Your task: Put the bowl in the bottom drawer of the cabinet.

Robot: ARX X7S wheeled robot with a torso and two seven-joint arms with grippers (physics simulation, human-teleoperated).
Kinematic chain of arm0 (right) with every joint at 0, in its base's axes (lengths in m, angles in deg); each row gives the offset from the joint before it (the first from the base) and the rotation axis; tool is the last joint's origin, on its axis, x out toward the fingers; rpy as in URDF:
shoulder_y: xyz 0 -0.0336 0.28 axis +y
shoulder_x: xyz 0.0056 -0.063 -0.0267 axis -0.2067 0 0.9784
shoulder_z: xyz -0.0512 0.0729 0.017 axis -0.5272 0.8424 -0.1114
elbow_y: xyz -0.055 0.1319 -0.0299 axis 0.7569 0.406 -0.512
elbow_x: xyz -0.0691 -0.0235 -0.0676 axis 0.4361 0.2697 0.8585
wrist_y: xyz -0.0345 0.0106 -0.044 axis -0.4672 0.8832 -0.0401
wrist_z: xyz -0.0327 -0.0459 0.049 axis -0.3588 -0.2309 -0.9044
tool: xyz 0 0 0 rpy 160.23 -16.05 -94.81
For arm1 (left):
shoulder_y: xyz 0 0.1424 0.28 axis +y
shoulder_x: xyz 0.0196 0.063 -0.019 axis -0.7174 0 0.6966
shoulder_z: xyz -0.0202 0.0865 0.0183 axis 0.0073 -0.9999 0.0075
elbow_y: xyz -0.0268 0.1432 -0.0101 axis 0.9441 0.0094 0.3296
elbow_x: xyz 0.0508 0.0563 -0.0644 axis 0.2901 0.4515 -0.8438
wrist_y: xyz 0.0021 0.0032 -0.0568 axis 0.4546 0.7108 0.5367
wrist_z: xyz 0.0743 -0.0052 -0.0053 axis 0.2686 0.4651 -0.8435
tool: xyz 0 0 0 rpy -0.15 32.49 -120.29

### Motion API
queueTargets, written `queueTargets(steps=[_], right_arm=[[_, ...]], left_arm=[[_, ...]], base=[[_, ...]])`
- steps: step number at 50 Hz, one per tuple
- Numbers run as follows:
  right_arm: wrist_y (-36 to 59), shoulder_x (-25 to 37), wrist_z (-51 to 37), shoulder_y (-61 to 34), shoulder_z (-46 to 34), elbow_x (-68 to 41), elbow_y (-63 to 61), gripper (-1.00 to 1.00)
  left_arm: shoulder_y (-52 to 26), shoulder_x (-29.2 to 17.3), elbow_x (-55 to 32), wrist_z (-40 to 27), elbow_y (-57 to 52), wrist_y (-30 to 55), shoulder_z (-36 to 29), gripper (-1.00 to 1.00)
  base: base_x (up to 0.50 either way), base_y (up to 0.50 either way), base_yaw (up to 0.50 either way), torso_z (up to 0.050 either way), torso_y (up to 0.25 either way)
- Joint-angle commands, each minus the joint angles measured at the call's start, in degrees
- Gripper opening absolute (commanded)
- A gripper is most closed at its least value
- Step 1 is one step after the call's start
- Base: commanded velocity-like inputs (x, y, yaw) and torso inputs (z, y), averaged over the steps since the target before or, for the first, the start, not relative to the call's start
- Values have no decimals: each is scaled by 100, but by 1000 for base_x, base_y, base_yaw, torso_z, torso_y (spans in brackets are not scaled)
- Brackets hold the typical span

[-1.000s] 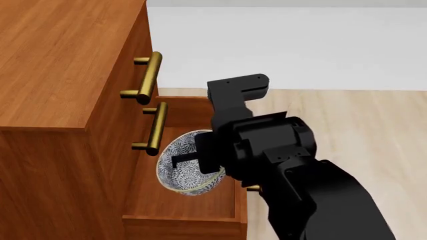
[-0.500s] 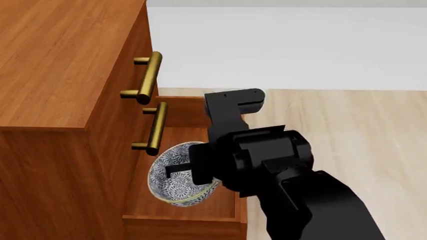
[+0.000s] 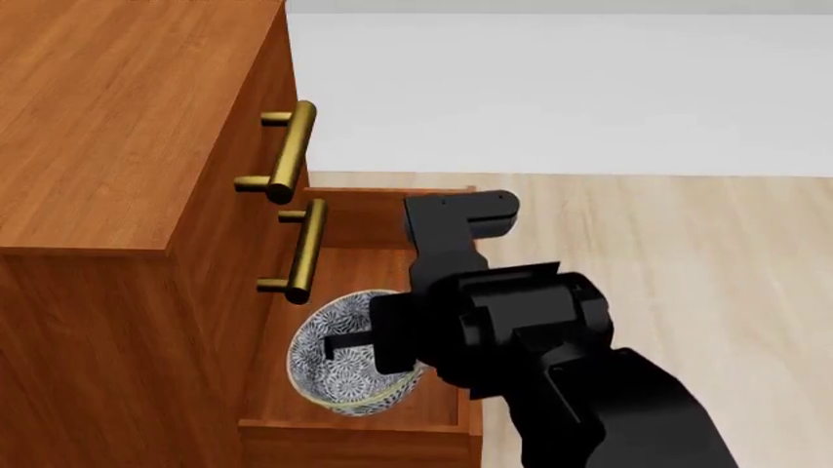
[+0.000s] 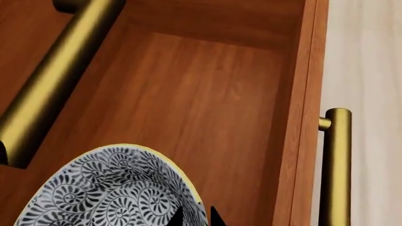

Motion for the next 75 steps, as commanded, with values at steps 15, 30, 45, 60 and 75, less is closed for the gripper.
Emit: queueTargets(steps=[15,30,45,60,75], right_arm=[[-236,0,135,82,55,-153,73,-100],[-445,0,214,136,-38,-420,163,-100],[-699,0,221,178,-110,-654,210,-100],[-769,0,253,157,-131,-655,236,100],[-814,0,238,-54,-125,-559,282,100]], left_arm=[[-49,-22,-9,-31,56,4,-52,100],[-69,-40,-20,-43,88,1,-74,100],[-89,-56,-38,-60,109,-2,-89,100],[-97,-76,-51,-89,96,5,-99,100],[-49,-90,-36,-118,65,-30,-90,100]], base=[[0,0,0,0,1],[0,0,0,0,0],[0,0,0,0,1],[0,0,0,0,0],[0,0,0,0,0]])
